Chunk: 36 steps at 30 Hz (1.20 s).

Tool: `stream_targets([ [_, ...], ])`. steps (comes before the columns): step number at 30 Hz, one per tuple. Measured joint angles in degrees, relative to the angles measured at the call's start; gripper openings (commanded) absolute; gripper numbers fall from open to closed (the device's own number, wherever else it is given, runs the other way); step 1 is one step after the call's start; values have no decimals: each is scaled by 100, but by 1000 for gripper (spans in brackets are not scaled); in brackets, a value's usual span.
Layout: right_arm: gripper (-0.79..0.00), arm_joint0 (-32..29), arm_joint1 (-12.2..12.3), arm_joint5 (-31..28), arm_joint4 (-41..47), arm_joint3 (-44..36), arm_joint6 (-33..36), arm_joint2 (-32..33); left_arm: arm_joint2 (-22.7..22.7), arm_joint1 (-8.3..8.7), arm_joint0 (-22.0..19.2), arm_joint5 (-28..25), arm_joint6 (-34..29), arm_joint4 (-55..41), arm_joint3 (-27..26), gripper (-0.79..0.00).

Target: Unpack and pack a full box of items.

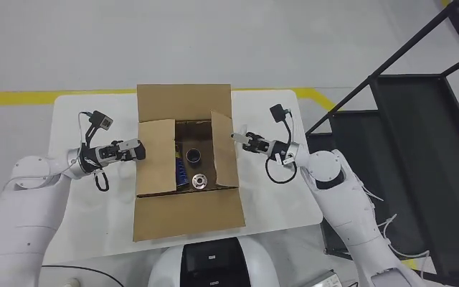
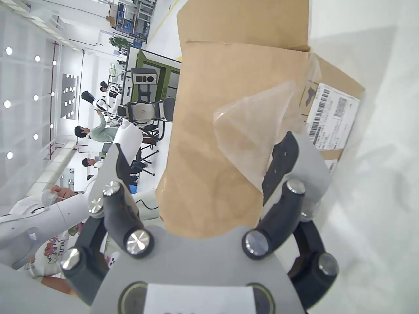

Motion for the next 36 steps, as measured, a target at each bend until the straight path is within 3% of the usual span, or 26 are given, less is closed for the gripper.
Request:
stream_targets([
  [3,0,35,-3,-232,-113,165,-27,-53,0,0,0,0,0,0,0,0],
  [14,0,-26,6,-816,1048,146,239,-36,0,0,0,0,0,0,0,0],
  [23,0,67,-17,-844,1286,128,343,-320,0,0,0,0,0,0,0,0],
  [36,0,520,-127,-850,1321,669,-59,-808,0,0,0,0,0,0,0,0],
])
